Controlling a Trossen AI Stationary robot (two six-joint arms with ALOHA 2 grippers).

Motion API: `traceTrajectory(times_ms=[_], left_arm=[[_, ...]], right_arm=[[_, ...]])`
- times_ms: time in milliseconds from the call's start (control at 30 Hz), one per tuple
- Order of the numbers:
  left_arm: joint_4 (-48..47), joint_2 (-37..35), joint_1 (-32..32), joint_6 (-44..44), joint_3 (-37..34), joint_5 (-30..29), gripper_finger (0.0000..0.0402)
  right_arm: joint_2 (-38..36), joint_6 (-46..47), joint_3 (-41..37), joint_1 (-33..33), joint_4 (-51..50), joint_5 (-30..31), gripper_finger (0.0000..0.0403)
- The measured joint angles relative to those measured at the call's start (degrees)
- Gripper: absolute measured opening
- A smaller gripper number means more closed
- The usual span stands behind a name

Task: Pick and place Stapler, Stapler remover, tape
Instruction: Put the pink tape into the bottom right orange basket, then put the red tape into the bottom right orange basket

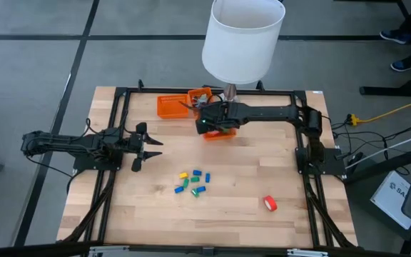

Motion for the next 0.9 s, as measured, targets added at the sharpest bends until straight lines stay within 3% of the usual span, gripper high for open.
traceTrajectory(times_ms=[200,500,900], left_arm=[[0.00,0.02,0.00,0.00,-0.01,-0.01,0.0169],[-0.01,0.02,0.00,0.00,-0.02,0.00,0.0169],[0.00,0.02,0.00,0.00,-0.01,-0.01,0.0169]], right_arm=[[0.00,1.67,-4.68,-3.74,4.56,-0.56,0.0154],[0.00,1.51,-5.44,-5.47,4.99,-3.41,0.0163],[0.02,-1.60,5.69,-3.56,-9.17,-2.09,0.0164]])
